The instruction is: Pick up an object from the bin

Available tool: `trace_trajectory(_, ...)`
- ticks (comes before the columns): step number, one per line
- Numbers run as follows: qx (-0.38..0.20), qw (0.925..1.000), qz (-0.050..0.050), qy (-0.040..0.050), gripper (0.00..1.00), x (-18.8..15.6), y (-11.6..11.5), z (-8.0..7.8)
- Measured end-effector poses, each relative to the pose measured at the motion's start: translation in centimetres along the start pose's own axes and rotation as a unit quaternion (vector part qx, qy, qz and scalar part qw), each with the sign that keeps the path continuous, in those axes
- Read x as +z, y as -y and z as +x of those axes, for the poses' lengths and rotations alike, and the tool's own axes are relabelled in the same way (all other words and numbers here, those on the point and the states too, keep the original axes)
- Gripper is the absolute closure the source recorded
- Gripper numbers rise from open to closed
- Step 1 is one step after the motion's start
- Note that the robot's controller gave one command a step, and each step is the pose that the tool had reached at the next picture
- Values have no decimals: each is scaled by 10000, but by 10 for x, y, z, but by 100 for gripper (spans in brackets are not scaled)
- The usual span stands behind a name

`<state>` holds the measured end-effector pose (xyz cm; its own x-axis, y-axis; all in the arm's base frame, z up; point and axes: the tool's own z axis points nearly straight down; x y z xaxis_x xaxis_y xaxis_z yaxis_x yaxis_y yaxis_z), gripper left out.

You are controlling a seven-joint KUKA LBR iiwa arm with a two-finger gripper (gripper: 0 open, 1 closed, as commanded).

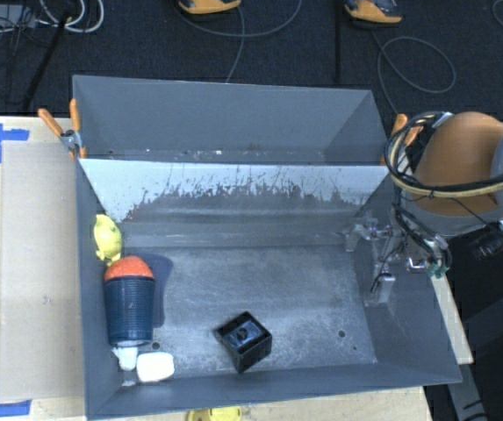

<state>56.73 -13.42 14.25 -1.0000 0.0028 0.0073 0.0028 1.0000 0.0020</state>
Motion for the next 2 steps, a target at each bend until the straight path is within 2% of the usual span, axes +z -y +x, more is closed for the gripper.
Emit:
trace_trajectory(1, -14, 10000, 9, 35, 0, -5, 0, -2)
trace_trajectory(2, -320, 9995, 21, 61, 0, 41, -41, 37)
